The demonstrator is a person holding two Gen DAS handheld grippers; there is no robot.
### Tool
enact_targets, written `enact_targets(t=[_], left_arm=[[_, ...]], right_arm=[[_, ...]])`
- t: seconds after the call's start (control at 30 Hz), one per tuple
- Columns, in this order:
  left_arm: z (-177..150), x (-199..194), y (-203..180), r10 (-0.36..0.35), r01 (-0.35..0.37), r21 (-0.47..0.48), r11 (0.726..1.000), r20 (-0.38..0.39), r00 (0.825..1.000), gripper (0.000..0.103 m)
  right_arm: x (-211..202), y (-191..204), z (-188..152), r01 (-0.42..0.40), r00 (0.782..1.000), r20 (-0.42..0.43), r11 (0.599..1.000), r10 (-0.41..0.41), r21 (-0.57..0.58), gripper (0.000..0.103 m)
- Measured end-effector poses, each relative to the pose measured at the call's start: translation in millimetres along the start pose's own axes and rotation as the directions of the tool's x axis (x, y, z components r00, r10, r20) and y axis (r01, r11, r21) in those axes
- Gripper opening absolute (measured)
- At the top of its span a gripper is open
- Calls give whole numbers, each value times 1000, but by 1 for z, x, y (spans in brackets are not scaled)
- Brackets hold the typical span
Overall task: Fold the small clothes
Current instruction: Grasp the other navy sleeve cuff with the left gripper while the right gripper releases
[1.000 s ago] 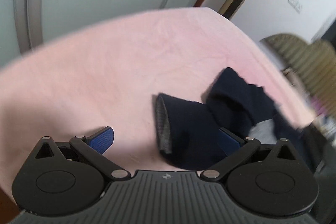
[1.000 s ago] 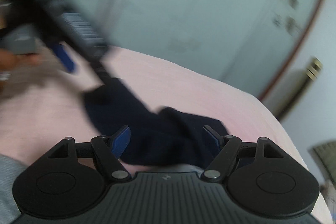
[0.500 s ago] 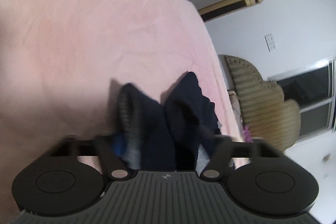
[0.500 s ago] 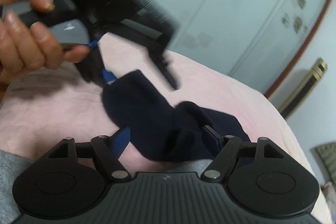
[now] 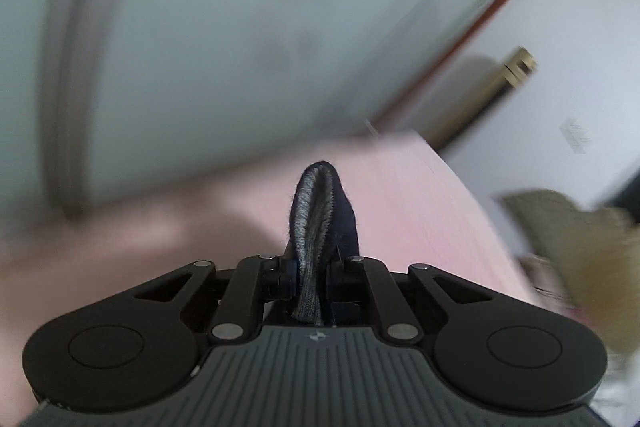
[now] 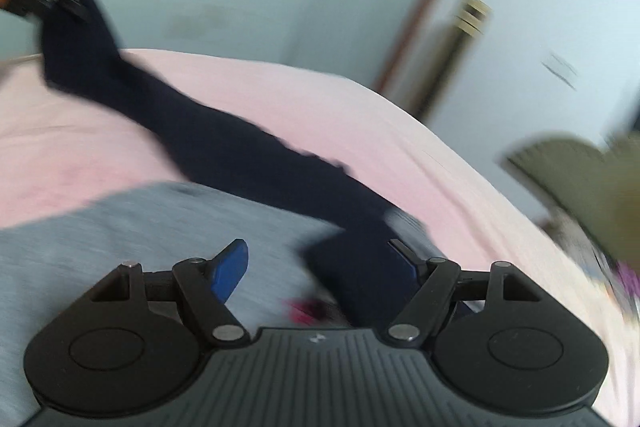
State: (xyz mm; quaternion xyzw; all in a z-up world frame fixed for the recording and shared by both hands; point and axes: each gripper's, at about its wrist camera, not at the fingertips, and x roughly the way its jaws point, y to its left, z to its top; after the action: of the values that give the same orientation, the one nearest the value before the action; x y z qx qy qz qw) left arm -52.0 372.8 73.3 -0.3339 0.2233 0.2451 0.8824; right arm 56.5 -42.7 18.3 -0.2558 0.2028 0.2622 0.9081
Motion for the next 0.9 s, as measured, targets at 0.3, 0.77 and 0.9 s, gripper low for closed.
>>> enact_targets(t=[0.3, 0.77, 0.9], left_arm=[[45, 10, -112, 58, -94, 248, 964, 146, 988, 12], [-161, 32, -331, -281, 450, 490, 747, -382, 881, 12], [-222, 51, -348, -240, 480, 508, 716, -466, 851, 13]], right_arm=[[-5, -65, -32, 129, 990, -92, 959, -110, 251, 76], [-36, -108, -65, 240, 970, -149, 875, -194, 421, 77], [-44, -118, -76, 264, 963, -175, 849, -205, 457, 77]])
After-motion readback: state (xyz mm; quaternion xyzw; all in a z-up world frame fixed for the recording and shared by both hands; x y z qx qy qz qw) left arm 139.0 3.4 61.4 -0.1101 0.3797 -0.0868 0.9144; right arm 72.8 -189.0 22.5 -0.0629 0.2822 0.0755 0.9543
